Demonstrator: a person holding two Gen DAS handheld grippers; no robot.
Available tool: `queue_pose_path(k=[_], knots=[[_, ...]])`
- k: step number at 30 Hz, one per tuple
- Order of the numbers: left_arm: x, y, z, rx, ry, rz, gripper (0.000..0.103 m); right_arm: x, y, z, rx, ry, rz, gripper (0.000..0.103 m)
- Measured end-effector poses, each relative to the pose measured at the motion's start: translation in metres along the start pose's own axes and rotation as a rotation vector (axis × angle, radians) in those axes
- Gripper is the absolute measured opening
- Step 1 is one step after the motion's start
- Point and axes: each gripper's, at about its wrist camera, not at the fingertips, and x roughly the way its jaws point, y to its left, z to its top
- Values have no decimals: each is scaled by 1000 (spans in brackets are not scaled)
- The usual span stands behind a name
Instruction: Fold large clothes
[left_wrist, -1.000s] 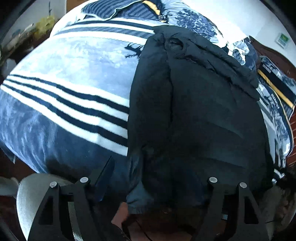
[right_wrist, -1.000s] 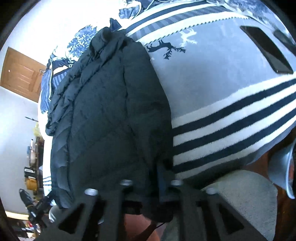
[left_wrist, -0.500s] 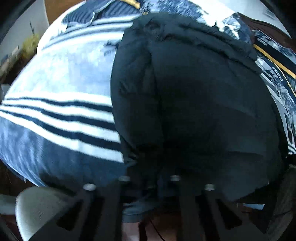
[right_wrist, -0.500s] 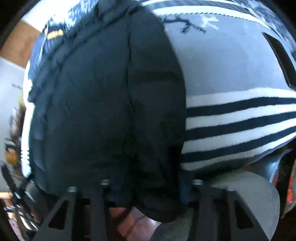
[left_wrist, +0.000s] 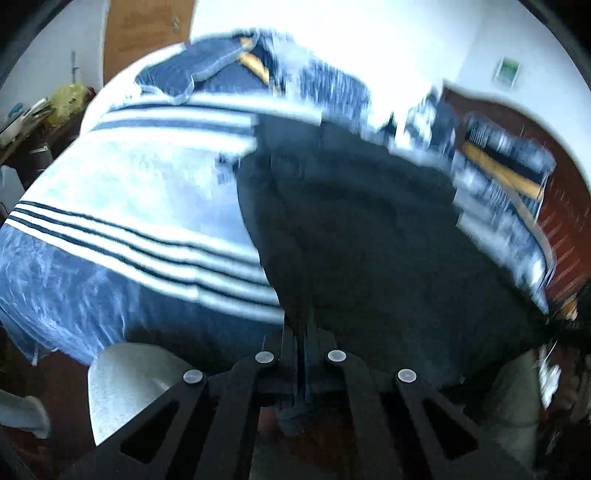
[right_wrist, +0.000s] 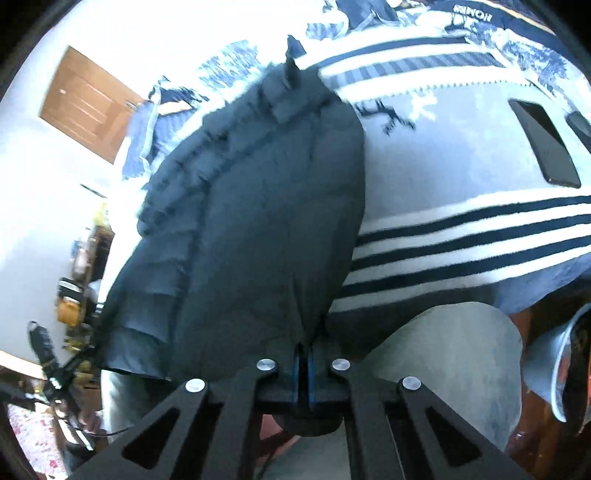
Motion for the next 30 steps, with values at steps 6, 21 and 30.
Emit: queue_pose_path(k=[6,21,30], knots=[[-39,23,39,-123,-203,-53,2,-55,5,20,42,-159,211,3],[47,32,66,-197,27,-133,19,-47,43,83,-16,-197,311,3],[124,13,-25,-259,401,-11,83,-39,28,74,48,-196,319,3]])
